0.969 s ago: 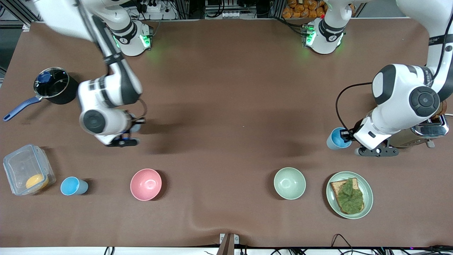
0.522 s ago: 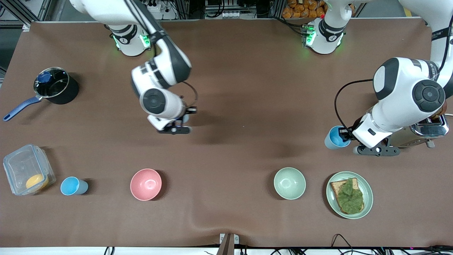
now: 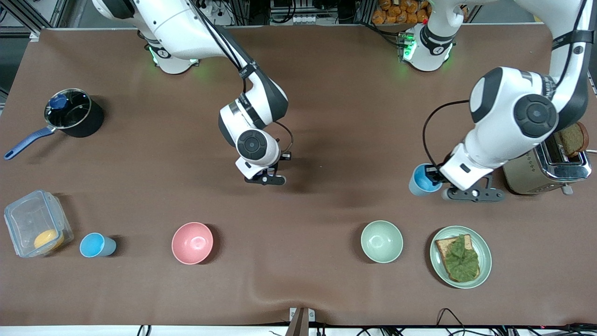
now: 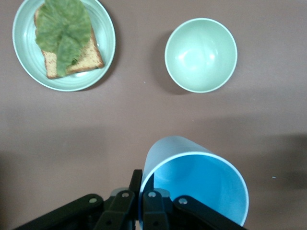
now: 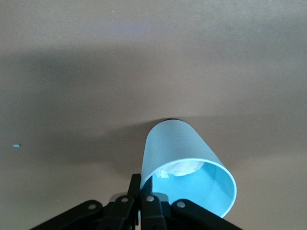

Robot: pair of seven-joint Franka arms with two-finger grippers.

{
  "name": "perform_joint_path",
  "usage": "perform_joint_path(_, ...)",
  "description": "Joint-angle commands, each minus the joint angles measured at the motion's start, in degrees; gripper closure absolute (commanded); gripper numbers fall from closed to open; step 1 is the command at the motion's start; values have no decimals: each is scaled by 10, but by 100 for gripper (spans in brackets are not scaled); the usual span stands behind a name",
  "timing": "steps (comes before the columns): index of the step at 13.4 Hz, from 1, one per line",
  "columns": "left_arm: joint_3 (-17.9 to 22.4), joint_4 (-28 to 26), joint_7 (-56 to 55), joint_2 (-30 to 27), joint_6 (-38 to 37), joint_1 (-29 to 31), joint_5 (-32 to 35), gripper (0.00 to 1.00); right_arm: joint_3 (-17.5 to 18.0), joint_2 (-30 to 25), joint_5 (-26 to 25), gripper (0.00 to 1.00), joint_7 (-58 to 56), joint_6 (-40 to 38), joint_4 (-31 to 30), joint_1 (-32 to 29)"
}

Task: Stack blue cups with both arms
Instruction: 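Carry the held blue cup to the table center with the right gripper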

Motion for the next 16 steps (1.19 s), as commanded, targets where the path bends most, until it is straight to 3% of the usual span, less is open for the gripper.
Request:
perform_joint_path(1, -7, 8, -29, -1, -19, -10, 5, 100, -7, 17, 9, 100, 7, -2, 17, 14)
perform_joint_path(2, -9, 9, -29, -4, -25, -11, 5, 100, -7, 20, 7, 32, 7, 2, 17, 19)
perform_joint_path(3, -19, 12, -29, -5, -35, -11, 5, 100, -7, 20, 4, 0, 5, 9, 17, 22)
perform_joint_path(7, -63, 15, -80, -23, -99, -11, 10, 100, -10, 7, 4, 0, 0, -24, 63, 18)
perform_joint_path(11, -57, 31, -71, -20, -111, 3, 8, 100, -12, -13, 5, 0, 0, -196, 134, -43)
perform_joint_path(16, -58, 32, -66, -42, -144, 31, 9, 100, -18, -101, -43, 0, -45, -286, 125, -115)
